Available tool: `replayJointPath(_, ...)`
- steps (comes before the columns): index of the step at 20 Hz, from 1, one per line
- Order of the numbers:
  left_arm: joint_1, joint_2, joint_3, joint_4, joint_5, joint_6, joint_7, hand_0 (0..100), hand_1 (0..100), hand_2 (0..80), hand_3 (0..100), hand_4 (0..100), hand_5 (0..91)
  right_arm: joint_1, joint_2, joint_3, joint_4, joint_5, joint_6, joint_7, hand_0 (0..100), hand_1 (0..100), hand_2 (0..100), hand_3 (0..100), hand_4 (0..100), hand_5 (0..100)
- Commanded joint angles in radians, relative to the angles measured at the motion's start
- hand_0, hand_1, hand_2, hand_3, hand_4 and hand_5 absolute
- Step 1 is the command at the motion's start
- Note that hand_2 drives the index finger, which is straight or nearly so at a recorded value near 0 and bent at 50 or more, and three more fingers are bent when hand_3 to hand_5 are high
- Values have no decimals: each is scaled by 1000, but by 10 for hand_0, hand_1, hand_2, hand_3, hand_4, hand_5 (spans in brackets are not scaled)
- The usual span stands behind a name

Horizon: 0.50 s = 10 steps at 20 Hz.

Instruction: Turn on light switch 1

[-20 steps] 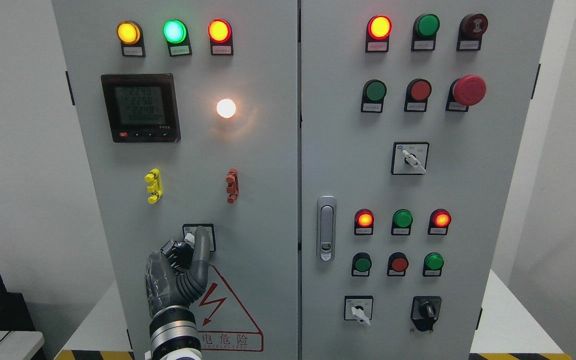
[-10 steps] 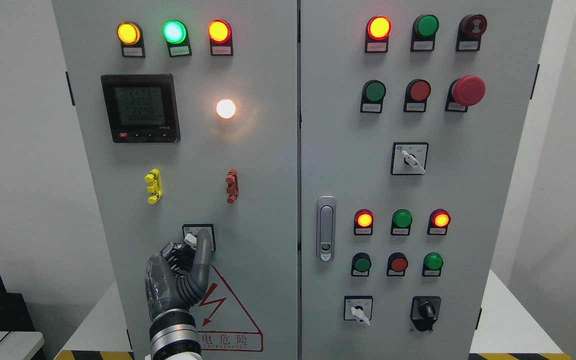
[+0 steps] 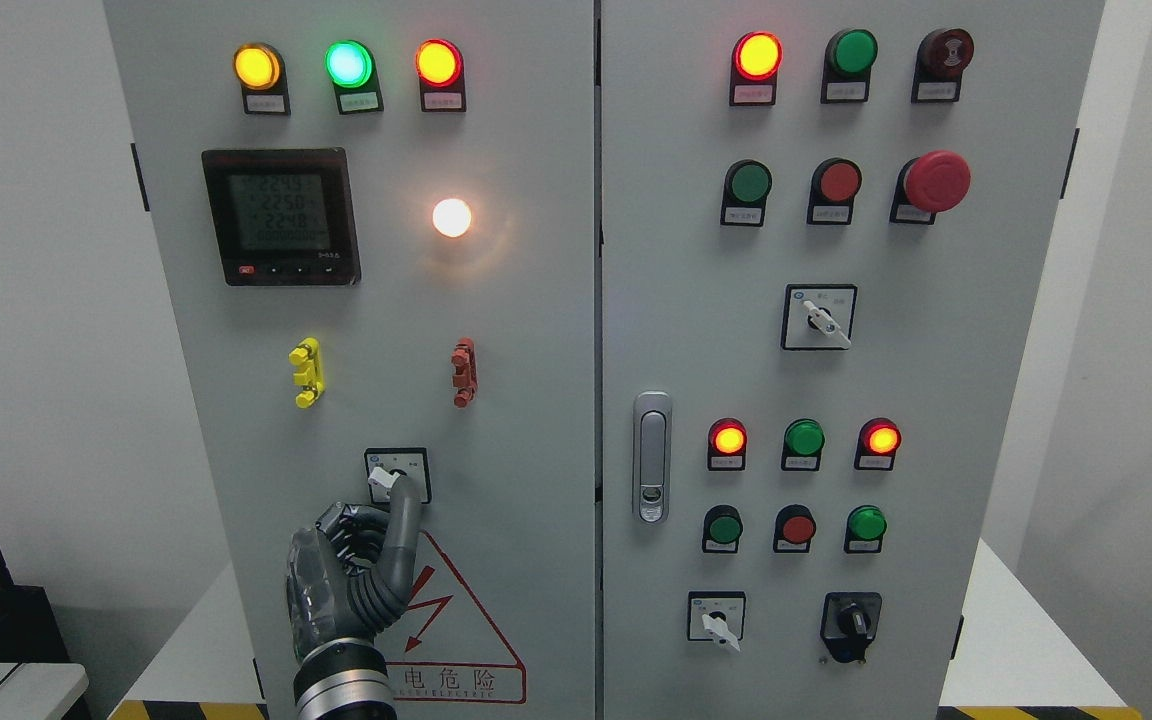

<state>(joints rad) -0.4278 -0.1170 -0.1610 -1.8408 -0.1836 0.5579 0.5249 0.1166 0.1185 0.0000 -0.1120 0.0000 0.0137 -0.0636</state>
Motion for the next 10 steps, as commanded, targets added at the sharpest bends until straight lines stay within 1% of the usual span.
replayJointPath(1,67,0,2,-80,-5,-9,-20,193,408,650,853,843,773,0,0,17,0,-25,0,-1,120,389,0,0,0,0)
replayJointPath(3,103,3,8,-98,-11,-23,-26,172,431,651,855,843,774,0,0,17,0,-25,0,-1,120,389,0,0,0,0)
replayJointPath(5,150,13,32,-110,-13,-70,-34,89,468,652,857,843,773,0,1,17,0,-25,0,-1,120,389,0,0,0,0)
replayJointPath(6,185,17,52,-113,-14,-112,-57,78,473,652,856,844,773,0,0,17,0,-25,0,-1,120,389,0,0,0,0)
replayJointPath(7,221,31,77,-113,-20,-162,-94,48,483,653,868,856,751,0,1,17,0,-25,0,-1,120,389,0,0,0,0)
replayJointPath(8,267,37,104,-112,-36,-216,-131,32,482,646,863,849,671,0,1,17,0,-25,0,-1,120,389,0,0,0,0)
replayJointPath(9,319,42,136,-110,-60,-276,-168,28,480,641,860,843,647,0,1,17,0,-25,0,-1,120,389,0,0,0,0)
replayJointPath(10,371,51,178,-106,-73,-340,-206,19,473,600,831,815,546,0,0,17,0,-25,0,-1,120,389,0,0,0,0)
